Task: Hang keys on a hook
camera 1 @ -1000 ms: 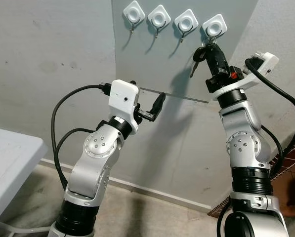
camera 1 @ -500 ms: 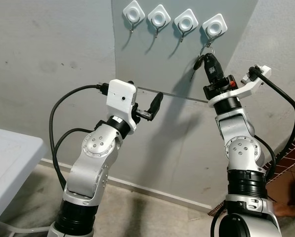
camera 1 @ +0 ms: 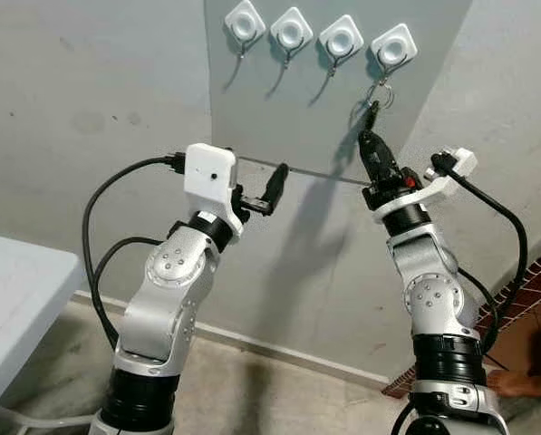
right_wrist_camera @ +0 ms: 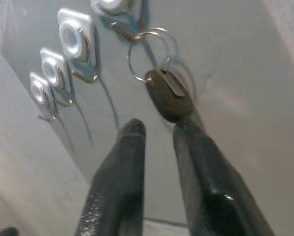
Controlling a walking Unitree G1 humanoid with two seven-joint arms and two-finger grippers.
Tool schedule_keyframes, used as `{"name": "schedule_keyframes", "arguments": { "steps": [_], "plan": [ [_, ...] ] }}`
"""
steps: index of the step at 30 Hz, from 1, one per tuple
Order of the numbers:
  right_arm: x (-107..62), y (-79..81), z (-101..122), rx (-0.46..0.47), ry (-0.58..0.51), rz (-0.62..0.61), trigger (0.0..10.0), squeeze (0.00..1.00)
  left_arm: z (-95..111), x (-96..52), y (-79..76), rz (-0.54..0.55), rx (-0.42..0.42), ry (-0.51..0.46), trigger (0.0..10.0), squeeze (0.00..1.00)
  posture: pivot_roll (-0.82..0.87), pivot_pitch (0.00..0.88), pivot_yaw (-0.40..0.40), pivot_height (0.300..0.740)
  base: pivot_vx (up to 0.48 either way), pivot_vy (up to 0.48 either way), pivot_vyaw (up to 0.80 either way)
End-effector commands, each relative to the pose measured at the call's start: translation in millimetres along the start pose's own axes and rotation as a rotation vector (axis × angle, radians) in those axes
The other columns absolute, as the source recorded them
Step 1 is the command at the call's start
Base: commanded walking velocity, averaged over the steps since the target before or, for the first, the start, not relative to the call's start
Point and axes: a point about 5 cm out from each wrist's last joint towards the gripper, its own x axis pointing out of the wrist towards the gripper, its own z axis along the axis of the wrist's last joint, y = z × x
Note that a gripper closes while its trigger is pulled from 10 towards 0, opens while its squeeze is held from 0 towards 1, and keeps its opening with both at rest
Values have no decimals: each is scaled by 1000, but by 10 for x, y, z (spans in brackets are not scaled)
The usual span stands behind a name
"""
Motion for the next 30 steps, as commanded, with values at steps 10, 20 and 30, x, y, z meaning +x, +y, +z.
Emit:
{"name": "schedule_keyframes", "arguments": {
  "steps": [10, 20, 30],
  "plan": [
    [-290, -90, -99, -193, 49, -78, 10000, 1000, -287, -61, 267, 167, -78, 83, 10000, 0, -7, 65, -19, 740, 0, 0, 0],
    [-649, -290, -248, -218, 108, -246, 10000, 1000, -636, -102, 405, 191, -120, 164, 10000, 0, -41, 87, -3, 740, 0, 0, 0],
    [-903, -407, -407, -311, 183, -392, 10000, 0, -763, -108, 436, 234, -236, 139, 10000, 0, -66, 80, 31, 740, 0, 0, 0]
  ]
}}
